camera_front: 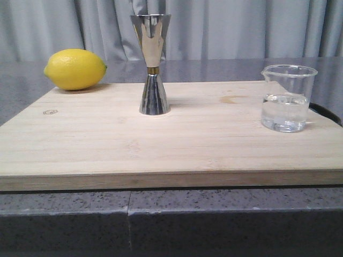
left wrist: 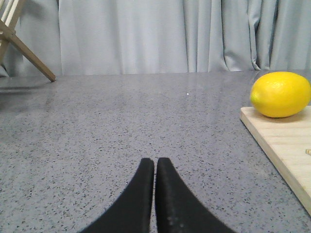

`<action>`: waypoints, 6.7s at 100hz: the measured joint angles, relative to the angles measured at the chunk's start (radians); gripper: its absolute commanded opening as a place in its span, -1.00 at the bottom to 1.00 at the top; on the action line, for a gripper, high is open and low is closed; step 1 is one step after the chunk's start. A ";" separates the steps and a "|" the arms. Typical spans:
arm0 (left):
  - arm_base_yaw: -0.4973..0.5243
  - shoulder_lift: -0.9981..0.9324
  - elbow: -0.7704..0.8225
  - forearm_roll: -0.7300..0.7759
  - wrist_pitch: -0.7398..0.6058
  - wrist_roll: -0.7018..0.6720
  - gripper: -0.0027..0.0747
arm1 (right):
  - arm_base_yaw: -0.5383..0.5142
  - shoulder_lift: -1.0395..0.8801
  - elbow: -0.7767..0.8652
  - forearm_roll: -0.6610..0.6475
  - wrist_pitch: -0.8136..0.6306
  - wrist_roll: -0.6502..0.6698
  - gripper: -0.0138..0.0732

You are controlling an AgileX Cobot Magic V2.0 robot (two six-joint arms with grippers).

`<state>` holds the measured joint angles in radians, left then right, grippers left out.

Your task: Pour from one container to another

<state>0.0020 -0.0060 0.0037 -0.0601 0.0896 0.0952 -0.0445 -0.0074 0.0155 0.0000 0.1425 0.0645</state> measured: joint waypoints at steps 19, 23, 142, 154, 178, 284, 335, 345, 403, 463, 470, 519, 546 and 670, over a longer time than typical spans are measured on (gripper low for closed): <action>0.000 0.000 0.000 0.000 -0.008 0.000 -0.98 | 0.000 0.000 0.000 0.000 0.000 0.000 -0.85; 0.000 0.000 0.000 0.000 -0.008 0.000 -0.98 | 0.000 0.000 0.000 0.000 0.000 0.000 -0.85; 0.000 0.007 -0.158 -0.251 0.132 0.000 -0.98 | 0.000 0.000 -0.081 0.140 0.037 0.000 -0.85; 0.000 0.075 -0.283 -0.273 0.236 0.000 -0.98 | 0.000 0.000 -0.169 0.142 0.119 0.000 -0.85; 0.000 0.289 -0.496 -0.308 0.429 0.024 -0.98 | 0.000 0.114 -0.350 0.142 0.301 0.000 -0.85; 0.000 0.791 -0.688 -1.020 0.831 1.082 0.46 | 0.000 0.465 -0.599 0.315 0.552 -0.257 0.28; -0.083 1.155 -0.688 -1.394 0.931 1.679 0.46 | 0.000 0.529 -0.599 0.545 0.580 -0.600 0.28; -0.136 1.229 -0.688 -1.478 0.928 1.786 0.46 | 0.000 0.533 -0.599 0.547 0.585 -0.602 0.28; -0.194 1.596 -0.777 -1.695 0.959 2.048 0.46 | 0.000 0.533 -0.599 0.550 0.593 -0.612 0.28; -0.322 1.774 -0.937 -1.700 0.970 2.078 0.46 | 0.000 0.533 -0.599 0.550 0.593 -0.614 0.28; -0.328 1.777 -0.937 -1.705 0.968 2.102 0.44 | 0.000 0.533 -0.599 0.550 0.593 -0.614 0.28; -0.330 1.777 -0.950 -1.713 0.958 2.139 0.34 | 0.000 0.533 -0.599 0.550 0.593 -0.616 0.28; -0.345 1.777 -0.950 -1.713 0.954 2.139 0.23 | 0.000 0.533 -0.599 0.550 0.593 -0.616 0.28; -0.378 1.777 -0.988 -1.713 0.991 2.138 -0.96 | 0.000 0.556 -0.502 0.636 0.553 -0.771 0.28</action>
<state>-0.3765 1.7710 -0.9847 -1.7730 1.0809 2.2330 -0.0445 0.5481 -0.4867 0.6361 0.6959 -0.7067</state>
